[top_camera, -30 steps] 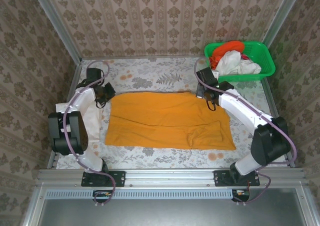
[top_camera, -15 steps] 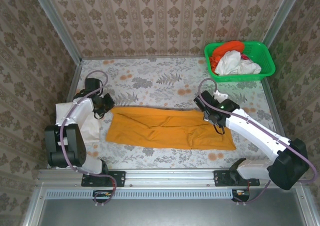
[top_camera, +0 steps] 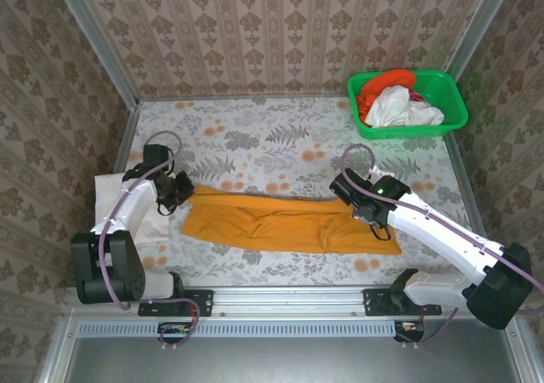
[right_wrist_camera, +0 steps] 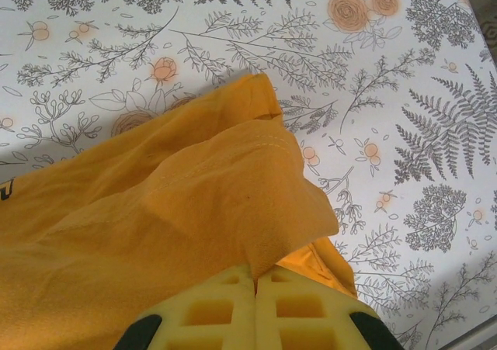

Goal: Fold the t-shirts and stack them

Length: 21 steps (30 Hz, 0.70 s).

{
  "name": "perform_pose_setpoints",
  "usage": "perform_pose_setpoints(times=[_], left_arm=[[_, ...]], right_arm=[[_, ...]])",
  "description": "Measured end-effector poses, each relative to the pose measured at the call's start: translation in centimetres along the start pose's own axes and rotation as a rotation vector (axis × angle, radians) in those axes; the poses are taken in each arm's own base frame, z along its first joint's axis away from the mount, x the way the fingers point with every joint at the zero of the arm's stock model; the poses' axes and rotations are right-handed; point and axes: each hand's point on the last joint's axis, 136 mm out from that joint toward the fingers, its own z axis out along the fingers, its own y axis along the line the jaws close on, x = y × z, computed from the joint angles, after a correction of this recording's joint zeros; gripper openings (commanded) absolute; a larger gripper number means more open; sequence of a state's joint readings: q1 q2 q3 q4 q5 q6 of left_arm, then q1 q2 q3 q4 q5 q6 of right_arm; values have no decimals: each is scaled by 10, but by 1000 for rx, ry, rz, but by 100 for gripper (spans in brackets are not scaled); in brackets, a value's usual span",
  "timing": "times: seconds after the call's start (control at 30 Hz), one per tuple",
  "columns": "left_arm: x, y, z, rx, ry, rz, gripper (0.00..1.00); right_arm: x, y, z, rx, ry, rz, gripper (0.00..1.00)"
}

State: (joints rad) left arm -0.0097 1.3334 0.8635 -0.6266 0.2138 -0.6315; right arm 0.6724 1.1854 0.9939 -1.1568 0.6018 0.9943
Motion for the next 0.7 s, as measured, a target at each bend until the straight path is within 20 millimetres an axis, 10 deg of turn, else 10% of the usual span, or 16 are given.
perform_pose_setpoints(times=[0.7], left_arm=[[46, 43, 4, -92, 71, -35, 0]], right_arm=[[64, -1, 35, 18, 178, -36, 0]])
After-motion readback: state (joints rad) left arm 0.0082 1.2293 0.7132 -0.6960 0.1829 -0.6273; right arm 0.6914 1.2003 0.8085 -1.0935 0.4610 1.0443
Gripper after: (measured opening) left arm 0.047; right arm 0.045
